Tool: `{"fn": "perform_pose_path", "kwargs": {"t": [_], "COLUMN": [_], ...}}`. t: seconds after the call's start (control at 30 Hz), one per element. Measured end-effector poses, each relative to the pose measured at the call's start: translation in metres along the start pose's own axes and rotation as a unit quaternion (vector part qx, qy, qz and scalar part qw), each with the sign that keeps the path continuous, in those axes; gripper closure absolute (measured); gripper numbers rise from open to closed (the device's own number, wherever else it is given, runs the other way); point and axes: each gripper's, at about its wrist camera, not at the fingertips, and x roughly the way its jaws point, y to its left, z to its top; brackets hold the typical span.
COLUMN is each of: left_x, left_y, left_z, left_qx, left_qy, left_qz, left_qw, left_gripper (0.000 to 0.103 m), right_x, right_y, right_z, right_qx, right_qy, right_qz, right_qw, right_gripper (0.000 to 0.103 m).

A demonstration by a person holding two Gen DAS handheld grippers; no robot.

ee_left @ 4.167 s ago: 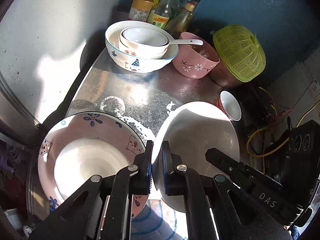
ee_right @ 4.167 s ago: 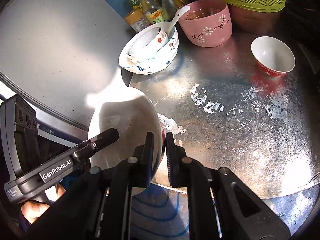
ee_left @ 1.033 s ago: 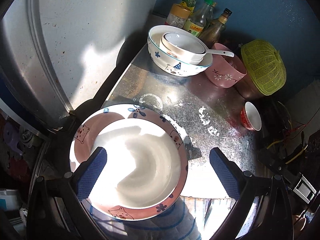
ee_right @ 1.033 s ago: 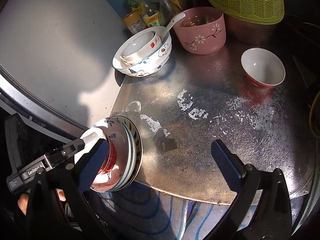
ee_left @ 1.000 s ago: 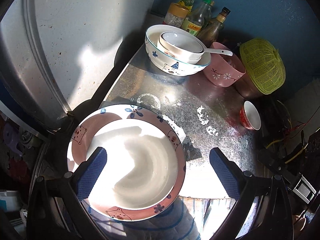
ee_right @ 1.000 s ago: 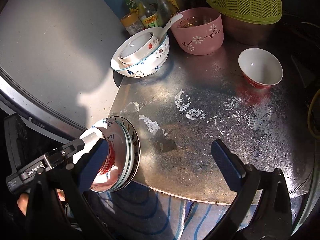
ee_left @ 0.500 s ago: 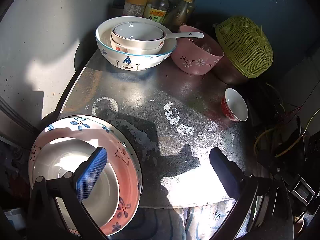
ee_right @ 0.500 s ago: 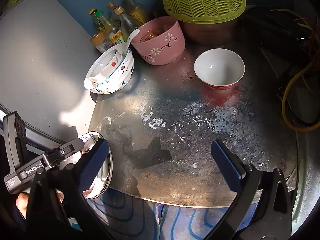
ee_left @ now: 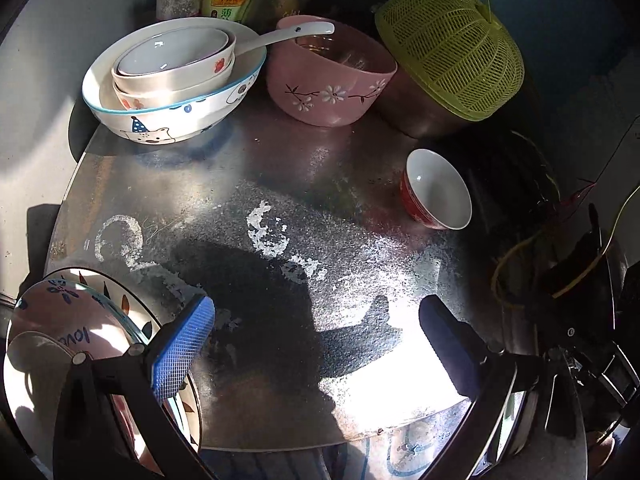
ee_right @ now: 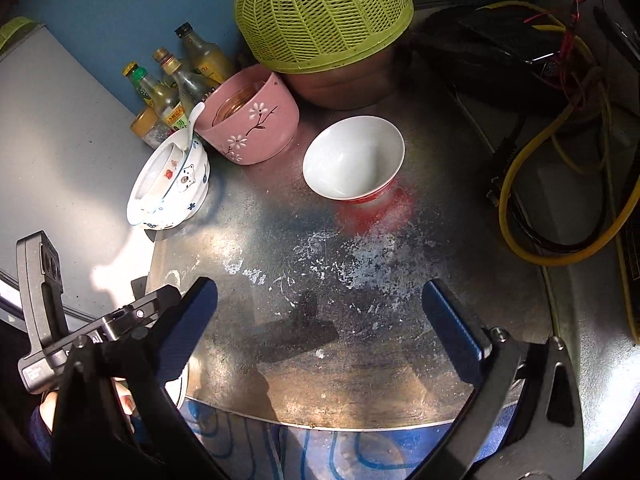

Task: Organize plates and bowls
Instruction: 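Close both grippers side by side on the last red-outside bowl rim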

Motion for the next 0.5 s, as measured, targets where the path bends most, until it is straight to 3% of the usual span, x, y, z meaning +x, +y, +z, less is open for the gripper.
{"fn": "perform_pose_path", "kwargs": {"t": [0.43, 0.5], "left_x": [0.041, 0.048], "left_y": [-0.034, -0.039], "left_z": [0.025, 0.03], "left_qx": [0.026, 0.031], "left_qy": [0.015, 0.017], "left_qz": [-0.025, -0.028], "left_qw": [0.9992, 0.999], "left_gripper": [0.001, 0.001], "right_x": [0.01, 0.012], "right_y": [-0.029, -0.033], "right_z": [0.014, 0.017], "right_qx": [0.031, 0.039], "right_qy": [-0.008, -0.008], "right_qz": [-0.018, -0.023], "right_qw": [0.999, 0.999], "right_gripper": [0.002, 0.009]}}
